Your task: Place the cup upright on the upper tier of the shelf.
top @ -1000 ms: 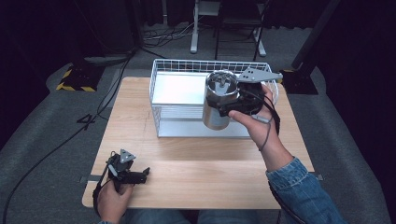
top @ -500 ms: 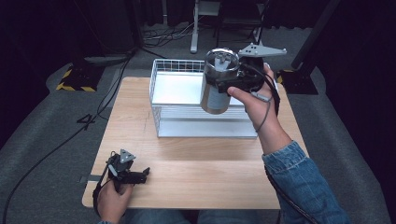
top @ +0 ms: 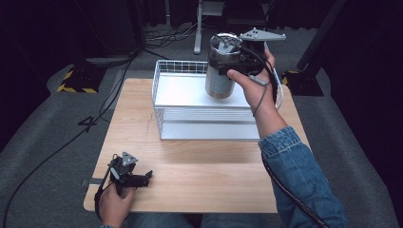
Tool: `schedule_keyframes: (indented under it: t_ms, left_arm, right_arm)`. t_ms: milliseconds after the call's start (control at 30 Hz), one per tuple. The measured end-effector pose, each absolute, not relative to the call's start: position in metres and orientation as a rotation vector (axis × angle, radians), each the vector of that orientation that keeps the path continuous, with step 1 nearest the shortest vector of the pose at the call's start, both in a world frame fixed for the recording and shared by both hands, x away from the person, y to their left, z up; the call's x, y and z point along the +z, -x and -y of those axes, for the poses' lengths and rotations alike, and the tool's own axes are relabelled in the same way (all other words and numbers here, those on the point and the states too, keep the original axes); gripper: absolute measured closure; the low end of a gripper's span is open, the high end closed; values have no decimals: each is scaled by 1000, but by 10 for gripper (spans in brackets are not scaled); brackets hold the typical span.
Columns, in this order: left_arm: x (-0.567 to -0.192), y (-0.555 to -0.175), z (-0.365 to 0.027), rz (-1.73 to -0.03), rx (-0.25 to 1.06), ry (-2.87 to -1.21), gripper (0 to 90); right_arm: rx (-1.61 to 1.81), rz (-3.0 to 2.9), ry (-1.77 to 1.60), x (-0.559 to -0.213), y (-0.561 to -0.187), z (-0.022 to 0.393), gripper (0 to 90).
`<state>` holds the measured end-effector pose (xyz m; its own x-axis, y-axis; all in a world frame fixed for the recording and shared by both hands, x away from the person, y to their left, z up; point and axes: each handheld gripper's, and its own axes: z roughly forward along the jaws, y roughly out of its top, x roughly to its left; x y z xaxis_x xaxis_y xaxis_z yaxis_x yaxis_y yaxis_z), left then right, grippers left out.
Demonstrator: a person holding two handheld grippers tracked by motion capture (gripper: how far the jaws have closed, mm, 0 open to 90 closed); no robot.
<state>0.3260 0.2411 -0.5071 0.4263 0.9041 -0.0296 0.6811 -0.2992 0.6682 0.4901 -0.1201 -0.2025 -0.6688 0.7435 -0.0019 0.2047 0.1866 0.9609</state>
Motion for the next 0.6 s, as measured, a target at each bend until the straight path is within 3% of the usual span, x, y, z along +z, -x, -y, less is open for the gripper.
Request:
schedule_keyframes:
  t_ms: [600]
  left_arm:
    - [-507,-326,-241,-1333,475,-2075,5]
  right_arm:
    - [1473,-1924,-1006,-228,-521,122,35]
